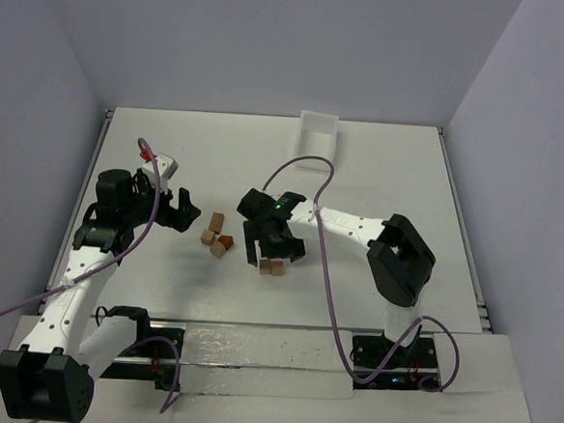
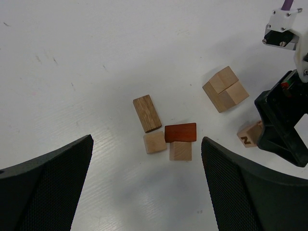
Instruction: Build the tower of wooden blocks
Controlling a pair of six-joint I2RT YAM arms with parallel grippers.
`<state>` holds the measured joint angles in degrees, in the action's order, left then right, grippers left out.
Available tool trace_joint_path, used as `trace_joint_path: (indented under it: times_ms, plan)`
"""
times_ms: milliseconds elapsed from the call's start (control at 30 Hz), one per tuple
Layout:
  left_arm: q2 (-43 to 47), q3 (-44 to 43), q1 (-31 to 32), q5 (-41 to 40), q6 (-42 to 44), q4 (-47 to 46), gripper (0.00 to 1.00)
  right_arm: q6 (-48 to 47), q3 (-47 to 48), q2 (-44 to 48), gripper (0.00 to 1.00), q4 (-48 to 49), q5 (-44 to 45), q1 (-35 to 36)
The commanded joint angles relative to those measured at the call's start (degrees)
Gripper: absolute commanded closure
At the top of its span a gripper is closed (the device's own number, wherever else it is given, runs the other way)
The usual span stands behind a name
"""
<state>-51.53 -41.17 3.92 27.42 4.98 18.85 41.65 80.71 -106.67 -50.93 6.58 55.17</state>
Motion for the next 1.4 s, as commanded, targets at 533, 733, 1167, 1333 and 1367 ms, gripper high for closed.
trace_joint_path:
  times_ms: [533,733,1167,1333,1367]
  plan:
    - [2.0,1.57,-0.5,1.17,0.38,-2.5,0.01,3.46,3.12,-4.88,0.01,-1.1,0.01,-0.28]
    - [2.14,1.88,-0.5,1.39,0.54,-2.58,0.01,3.71,4.26,-5.79,0.03,-1.36,-0.58,-0.76]
    - [1.28,1.53,-0.5,1.58,1.26,-2.59,0.01,3.88,4.26,-7.39,0.09,-1.45,-2.1,-1.88]
    - [1.6,1.75,-0.5,1.3,1.43,-2.4,0.01,4.01,4.0,-7.39,0.2,-1.37,-1.79,-2.08]
    - [1.61,1.6,-0.5,1.21,1.43,-2.33,0.01,4.17,3.91,-7.26,0.24,-1.37,-1.58,-2.08]
